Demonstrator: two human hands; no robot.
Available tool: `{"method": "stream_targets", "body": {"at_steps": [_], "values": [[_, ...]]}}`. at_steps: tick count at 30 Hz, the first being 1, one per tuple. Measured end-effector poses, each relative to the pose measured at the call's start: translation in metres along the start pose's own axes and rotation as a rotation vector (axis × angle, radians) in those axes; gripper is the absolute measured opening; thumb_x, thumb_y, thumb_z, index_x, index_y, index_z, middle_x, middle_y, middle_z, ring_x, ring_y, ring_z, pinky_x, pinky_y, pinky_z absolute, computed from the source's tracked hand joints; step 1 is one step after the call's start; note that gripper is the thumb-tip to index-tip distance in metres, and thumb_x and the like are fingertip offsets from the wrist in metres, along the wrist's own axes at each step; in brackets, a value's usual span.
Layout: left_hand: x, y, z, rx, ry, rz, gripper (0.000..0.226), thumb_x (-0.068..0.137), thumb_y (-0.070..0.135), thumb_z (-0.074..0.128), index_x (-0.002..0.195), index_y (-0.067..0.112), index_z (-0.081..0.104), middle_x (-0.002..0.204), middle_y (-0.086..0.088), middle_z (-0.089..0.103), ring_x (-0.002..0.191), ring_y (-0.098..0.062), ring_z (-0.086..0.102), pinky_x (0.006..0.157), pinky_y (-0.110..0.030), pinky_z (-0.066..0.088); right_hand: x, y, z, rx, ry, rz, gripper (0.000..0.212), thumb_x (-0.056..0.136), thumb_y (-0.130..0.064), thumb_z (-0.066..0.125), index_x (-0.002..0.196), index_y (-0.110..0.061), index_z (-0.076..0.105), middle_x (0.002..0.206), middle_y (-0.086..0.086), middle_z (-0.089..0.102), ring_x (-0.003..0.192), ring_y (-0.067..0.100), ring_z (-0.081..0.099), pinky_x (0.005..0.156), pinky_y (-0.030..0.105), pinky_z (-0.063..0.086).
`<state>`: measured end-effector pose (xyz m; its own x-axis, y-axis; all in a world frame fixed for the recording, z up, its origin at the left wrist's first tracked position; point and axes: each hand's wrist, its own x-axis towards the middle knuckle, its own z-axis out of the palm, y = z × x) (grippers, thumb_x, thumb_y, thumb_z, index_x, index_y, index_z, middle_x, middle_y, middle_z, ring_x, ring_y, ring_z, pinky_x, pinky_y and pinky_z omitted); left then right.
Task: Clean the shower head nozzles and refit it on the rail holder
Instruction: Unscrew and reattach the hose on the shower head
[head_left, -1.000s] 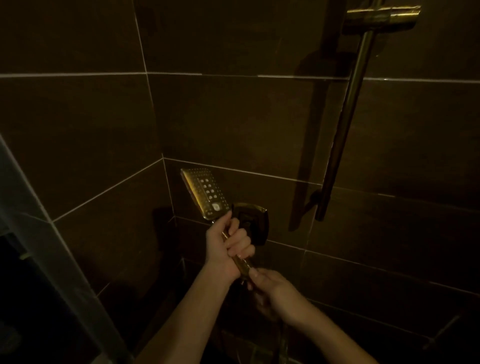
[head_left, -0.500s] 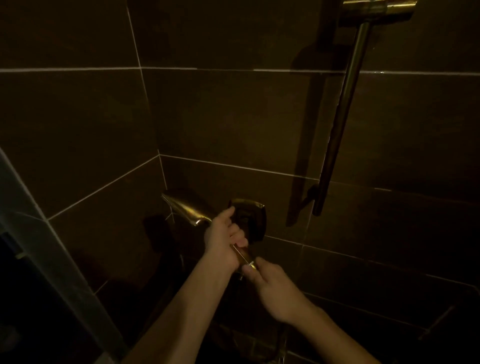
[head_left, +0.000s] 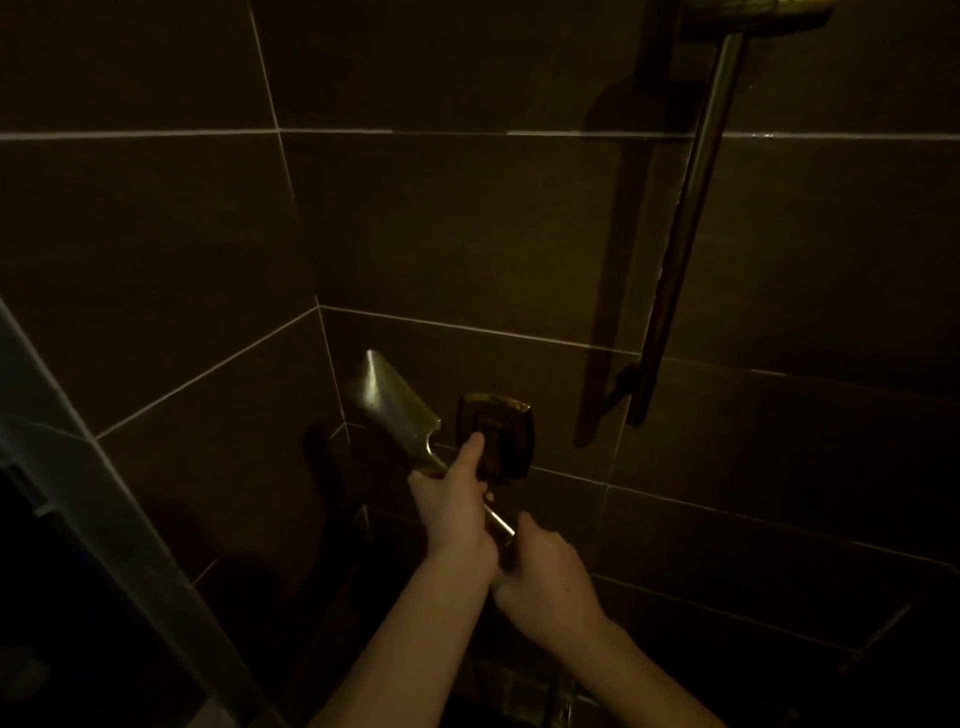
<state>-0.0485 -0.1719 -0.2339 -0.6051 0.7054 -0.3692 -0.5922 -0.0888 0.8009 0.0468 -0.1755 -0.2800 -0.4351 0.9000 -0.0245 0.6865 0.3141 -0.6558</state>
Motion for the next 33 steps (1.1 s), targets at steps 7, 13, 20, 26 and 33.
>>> {"method": "stream_targets", "body": {"at_steps": [7, 13, 20, 26, 33], "values": [[0.025, 0.012, -0.021, -0.148, -0.600, -0.206, 0.040, 0.084, 0.024, 0.070, 0.053, 0.020, 0.046, 0.039, 0.007, 0.033, 0.029, -0.006, 0.028, 0.034, -0.020, 0.022, -0.003, -0.007, -0.006, 0.668, -0.411, 0.175, 0.013, 0.081, -0.008, 0.066, 0.081, -0.012, 0.054, 0.052, -0.003, 0.046, 0.039, 0.010, 0.038, 0.037, 0.029, 0.028], [0.013, 0.018, -0.005, 0.122, -0.332, -0.134, 0.033, 0.077, 0.037, 0.083, 0.095, 0.013, 0.068, 0.080, -0.003, 0.066, 0.073, -0.016, 0.064, 0.068, -0.033, 0.053, 0.005, -0.006, -0.007, 0.675, -0.181, 0.173, 0.011, 0.082, -0.014, 0.069, 0.088, -0.005, 0.065, 0.055, -0.001, 0.054, 0.041, 0.010, 0.045, 0.041, 0.025, 0.034], [-0.012, 0.002, 0.011, 0.146, -0.093, 0.059, 0.014, 0.088, 0.023, 0.076, 0.091, 0.016, 0.063, 0.068, 0.001, 0.055, 0.060, -0.018, 0.060, 0.062, -0.032, 0.052, -0.003, -0.007, 0.013, 0.489, 0.043, -0.002, 0.017, 0.091, -0.018, 0.063, 0.076, -0.011, 0.067, 0.066, 0.000, 0.069, 0.056, 0.009, 0.063, 0.051, 0.024, 0.048], [0.024, 0.020, -0.016, -0.070, -0.731, -0.183, 0.046, 0.087, 0.039, 0.069, 0.052, 0.020, 0.046, 0.040, 0.007, 0.035, 0.031, -0.006, 0.031, 0.036, -0.021, 0.025, -0.008, -0.017, 0.002, 0.658, -0.177, 0.029, 0.014, 0.081, -0.002, 0.061, 0.070, -0.011, 0.063, 0.053, -0.004, 0.053, 0.046, 0.010, 0.046, 0.045, 0.024, 0.034], [-0.004, 0.000, 0.005, 0.232, -0.214, 0.090, 0.032, 0.085, 0.032, 0.079, 0.109, 0.015, 0.067, 0.069, -0.002, 0.063, 0.062, -0.014, 0.061, 0.061, -0.030, 0.054, -0.002, -0.004, 0.015, 0.649, 0.126, 0.063, 0.012, 0.088, -0.018, 0.066, 0.077, -0.015, 0.070, 0.070, 0.005, 0.072, 0.064, 0.023, 0.067, 0.059, 0.035, 0.053]]}}
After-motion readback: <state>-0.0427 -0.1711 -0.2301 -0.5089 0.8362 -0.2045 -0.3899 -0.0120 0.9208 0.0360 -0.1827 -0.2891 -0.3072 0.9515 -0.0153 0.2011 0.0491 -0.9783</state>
